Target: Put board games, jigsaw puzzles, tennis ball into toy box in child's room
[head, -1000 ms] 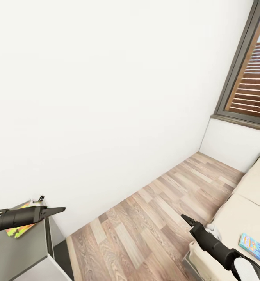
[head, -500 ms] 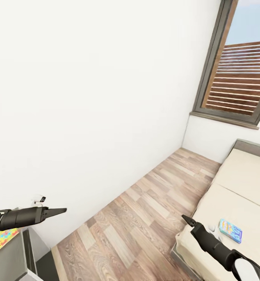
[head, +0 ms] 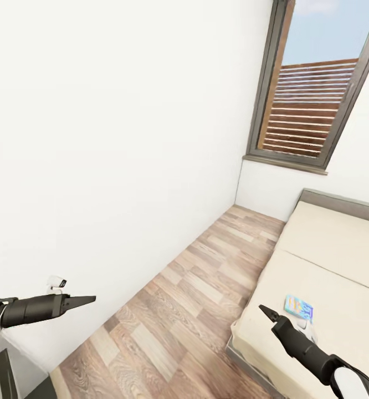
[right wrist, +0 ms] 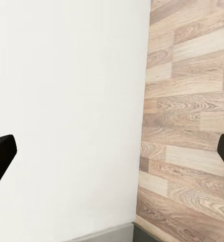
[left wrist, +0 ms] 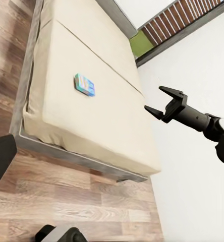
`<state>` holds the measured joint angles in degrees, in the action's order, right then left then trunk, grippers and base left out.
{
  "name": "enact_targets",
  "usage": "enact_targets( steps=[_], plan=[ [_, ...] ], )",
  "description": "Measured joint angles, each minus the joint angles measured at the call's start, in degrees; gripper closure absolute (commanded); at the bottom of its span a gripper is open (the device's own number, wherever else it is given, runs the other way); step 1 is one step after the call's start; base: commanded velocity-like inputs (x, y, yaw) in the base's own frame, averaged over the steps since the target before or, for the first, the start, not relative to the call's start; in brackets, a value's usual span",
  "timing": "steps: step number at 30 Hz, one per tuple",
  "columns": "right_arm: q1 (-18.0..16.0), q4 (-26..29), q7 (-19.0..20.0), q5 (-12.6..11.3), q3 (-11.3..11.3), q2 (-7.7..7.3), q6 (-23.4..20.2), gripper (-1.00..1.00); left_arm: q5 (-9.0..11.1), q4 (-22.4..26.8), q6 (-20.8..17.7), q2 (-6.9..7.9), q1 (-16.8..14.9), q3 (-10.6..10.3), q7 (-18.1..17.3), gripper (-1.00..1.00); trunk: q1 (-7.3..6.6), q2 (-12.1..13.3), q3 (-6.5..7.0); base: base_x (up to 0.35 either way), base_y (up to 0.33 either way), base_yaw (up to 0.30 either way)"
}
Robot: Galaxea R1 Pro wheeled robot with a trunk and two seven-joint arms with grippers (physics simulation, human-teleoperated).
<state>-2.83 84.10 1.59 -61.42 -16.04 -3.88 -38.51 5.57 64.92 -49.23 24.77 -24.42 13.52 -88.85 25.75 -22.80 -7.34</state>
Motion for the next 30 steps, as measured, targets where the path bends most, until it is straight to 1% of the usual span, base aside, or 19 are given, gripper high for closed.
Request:
enact_targets(
  steps=[30],
  plan=[
    [0.00, -0.04, -0.08, 0.01, -0.05, 0.00, -0.10, -1.00, 0.14, 0.00, 0.09, -0.07, 0.00, -0.01, -0.01, -1.00, 0.00, 0.00, -0.63, 0.000, 0.000, -0.281]
  ],
)
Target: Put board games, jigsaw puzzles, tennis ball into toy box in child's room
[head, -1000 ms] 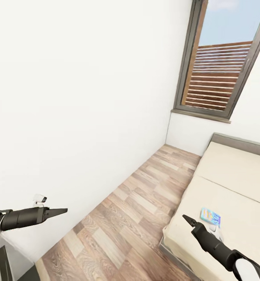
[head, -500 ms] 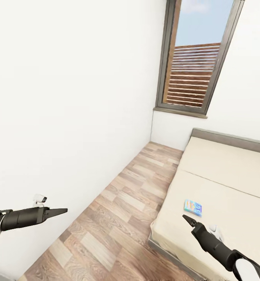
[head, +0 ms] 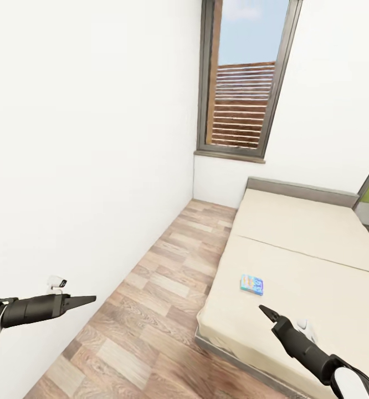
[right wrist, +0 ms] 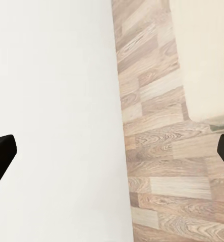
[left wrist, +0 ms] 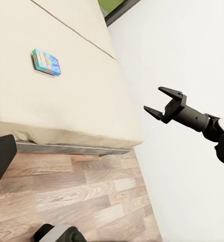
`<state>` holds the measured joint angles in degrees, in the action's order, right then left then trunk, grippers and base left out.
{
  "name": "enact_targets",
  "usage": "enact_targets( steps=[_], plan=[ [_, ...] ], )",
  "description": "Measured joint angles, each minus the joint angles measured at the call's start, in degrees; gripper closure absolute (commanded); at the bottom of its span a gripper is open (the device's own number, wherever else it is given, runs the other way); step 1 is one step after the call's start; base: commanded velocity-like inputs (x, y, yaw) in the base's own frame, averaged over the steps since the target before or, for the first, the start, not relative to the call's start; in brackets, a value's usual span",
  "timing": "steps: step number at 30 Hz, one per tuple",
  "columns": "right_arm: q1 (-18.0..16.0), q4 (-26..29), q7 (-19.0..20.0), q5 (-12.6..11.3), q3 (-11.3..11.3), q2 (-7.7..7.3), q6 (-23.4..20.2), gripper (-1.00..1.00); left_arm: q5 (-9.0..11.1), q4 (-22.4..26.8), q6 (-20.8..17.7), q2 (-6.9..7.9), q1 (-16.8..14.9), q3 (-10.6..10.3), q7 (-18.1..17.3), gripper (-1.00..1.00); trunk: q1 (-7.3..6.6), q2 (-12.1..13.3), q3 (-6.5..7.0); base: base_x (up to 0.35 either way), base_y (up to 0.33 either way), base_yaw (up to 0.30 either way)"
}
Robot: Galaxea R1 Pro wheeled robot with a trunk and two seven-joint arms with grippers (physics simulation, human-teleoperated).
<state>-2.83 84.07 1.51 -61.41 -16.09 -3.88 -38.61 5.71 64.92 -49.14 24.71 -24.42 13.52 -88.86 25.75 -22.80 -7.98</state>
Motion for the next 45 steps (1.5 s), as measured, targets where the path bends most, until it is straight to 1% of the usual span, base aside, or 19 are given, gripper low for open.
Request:
enact_targets(
  steps=[15, 22, 28, 45],
  plan=[
    [0.00, -0.02, 0.06, -0.01, -0.29, -0.17, -0.44, -1.00, -0.03, 0.00, 0.00, -0.06, 0.00, -0.02, 0.06, -1.00, 0.00, 0.00, -0.33, 0.000, 0.000, -0.278],
    [0.00, -0.29, 0.08, -0.12, -0.79, -1.49, -0.50, -1.00, -0.14, -0.07, -0.05, -0.74, 0.00, -0.07, 0.20, -1.00, 0.00, 0.00, -0.49, 0.000, 0.000, -0.278],
    [0.00, -0.49, 0.08, -0.23, -0.93, -1.91, -0.51, -1.00, -0.17, -0.08, -0.04, -1.06, 0.00, -0.07, 0.26, -1.00, 0.00, 0.00, -0.62, 0.000, 0.000, -0.278],
    [0.03, -0.70, 0.01, -0.12, -0.97, -1.95, -0.36, -1.00, -0.17, -0.09, -0.09, -1.09, 0.00, 0.06, 0.21, -1.00, 0.00, 0.00, -1.00, 0.000, 0.000, -0.278]
  ],
)
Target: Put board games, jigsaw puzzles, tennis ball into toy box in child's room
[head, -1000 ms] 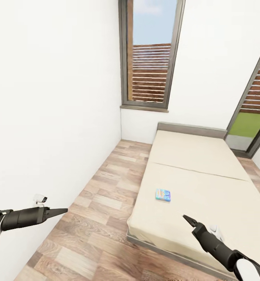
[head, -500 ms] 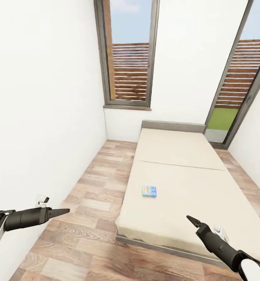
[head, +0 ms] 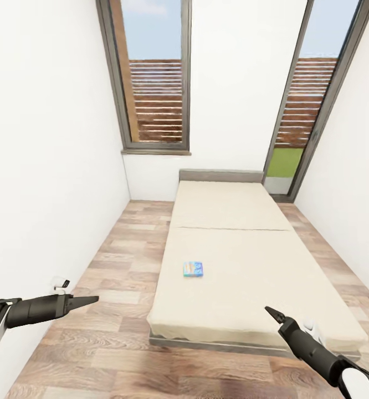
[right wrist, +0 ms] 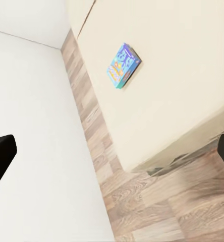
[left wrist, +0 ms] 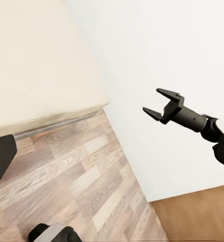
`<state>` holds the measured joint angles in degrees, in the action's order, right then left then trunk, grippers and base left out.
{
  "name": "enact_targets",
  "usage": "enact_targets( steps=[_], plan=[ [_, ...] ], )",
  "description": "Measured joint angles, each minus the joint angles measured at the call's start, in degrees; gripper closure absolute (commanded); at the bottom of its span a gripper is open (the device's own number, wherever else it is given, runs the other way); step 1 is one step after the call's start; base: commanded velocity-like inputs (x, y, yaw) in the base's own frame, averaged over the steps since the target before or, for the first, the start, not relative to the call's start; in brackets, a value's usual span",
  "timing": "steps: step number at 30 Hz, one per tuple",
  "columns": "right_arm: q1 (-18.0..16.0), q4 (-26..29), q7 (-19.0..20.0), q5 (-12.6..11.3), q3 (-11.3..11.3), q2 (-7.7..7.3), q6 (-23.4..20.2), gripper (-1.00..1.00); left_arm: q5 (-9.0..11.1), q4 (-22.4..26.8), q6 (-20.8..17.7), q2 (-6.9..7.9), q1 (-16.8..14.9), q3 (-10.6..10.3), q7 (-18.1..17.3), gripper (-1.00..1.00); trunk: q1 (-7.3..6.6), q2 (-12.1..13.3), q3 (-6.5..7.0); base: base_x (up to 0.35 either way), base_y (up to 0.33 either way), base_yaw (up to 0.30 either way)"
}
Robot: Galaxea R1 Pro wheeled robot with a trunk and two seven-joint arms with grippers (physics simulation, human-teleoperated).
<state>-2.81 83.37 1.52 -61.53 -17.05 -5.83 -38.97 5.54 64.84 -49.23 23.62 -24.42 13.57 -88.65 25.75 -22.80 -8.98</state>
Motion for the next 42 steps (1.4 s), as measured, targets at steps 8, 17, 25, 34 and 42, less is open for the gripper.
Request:
enact_targets(
  steps=[8, 17, 25, 34, 42],
  plan=[
    [-0.01, -0.12, -0.01, -0.05, 0.00, 0.01, 0.02, -1.00, 0.00, 0.00, 0.00, 0.00, 0.00, -0.02, 0.00, -1.00, 0.00, 0.00, -0.18, 0.000, 0.000, -0.278],
    [-0.02, -0.31, 0.00, -0.09, 0.02, 0.03, 0.06, -1.00, 0.06, 0.00, 0.00, 0.05, 0.00, 0.07, -0.06, -1.00, 0.00, 0.00, -0.38, 0.000, 0.000, -0.278],
    [-0.02, -0.76, 0.06, -0.24, 0.01, 0.04, 0.05, -1.00, 0.08, 0.00, 0.00, 0.04, 0.00, 0.13, -0.07, -1.00, -0.01, -0.01, -0.55, 0.065, 0.000, -0.273],
    [-0.04, -0.86, 0.11, -0.32, 0.01, 0.02, 0.20, -1.00, 0.17, 0.01, -0.08, 0.08, 0.02, 0.27, -0.04, -1.00, -0.03, -0.01, -0.62, 0.245, 0.000, -0.148],
    [-0.04, -0.86, 0.02, -0.12, 0.03, 0.20, 0.29, -1.00, 0.18, 0.02, -0.09, 0.10, 0.03, 0.33, -0.06, -1.00, 0.00, 0.00, -0.62, 0.080, 0.000, -0.001]
  ],
)
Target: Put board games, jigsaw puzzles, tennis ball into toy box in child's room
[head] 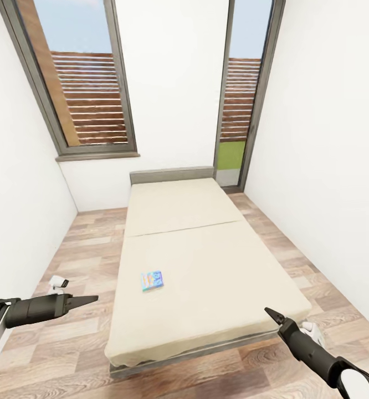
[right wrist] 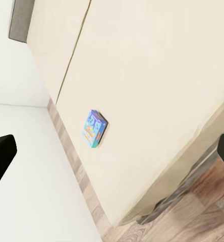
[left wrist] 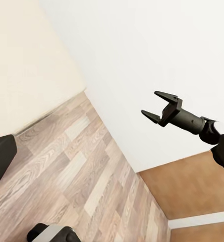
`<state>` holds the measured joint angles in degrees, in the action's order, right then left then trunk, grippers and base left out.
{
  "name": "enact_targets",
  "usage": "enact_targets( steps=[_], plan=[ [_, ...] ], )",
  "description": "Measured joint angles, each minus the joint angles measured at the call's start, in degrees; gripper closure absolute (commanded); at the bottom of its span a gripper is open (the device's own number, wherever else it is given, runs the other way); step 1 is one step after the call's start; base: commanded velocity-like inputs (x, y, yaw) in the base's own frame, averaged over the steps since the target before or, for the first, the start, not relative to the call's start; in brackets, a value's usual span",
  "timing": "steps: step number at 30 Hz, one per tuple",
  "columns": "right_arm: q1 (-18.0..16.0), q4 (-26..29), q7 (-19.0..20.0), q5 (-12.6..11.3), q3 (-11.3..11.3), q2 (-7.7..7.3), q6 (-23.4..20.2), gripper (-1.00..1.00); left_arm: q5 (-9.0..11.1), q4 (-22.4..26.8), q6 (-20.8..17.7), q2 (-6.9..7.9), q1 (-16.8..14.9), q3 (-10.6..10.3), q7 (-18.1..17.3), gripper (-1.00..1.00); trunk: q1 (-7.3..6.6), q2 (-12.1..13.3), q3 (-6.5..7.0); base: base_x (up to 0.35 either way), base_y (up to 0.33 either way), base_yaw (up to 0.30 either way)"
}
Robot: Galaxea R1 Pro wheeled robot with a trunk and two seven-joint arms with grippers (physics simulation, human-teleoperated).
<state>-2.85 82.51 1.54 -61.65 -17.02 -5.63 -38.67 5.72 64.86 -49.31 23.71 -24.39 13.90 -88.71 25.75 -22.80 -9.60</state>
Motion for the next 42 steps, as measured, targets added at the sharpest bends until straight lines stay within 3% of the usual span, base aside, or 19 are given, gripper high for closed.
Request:
enact_targets(
  steps=[17, 25, 42],
  plan=[
    [0.00, -0.09, 0.03, 0.11, 0.07, 0.08, -0.01, -1.00, 0.01, 0.01, 0.00, -0.03, 0.01, 0.08, 0.04, -1.00, 0.00, 0.00, 0.00, 0.007, 0.000, 0.176],
    [0.00, -0.09, 0.04, 0.11, 0.07, 0.06, -0.01, -1.00, 0.00, 0.00, 0.00, -0.08, 0.00, 0.03, 0.06, -1.00, -0.01, 0.00, 0.00, 0.039, 0.000, 0.037],
    [0.00, -0.09, 0.10, 0.12, 0.07, 0.08, 0.04, -1.00, 0.01, -0.01, 0.00, -0.09, 0.00, 0.04, 0.07, -1.00, -0.01, -0.01, 0.56, 0.201, -0.031, 0.003]
  ],
)
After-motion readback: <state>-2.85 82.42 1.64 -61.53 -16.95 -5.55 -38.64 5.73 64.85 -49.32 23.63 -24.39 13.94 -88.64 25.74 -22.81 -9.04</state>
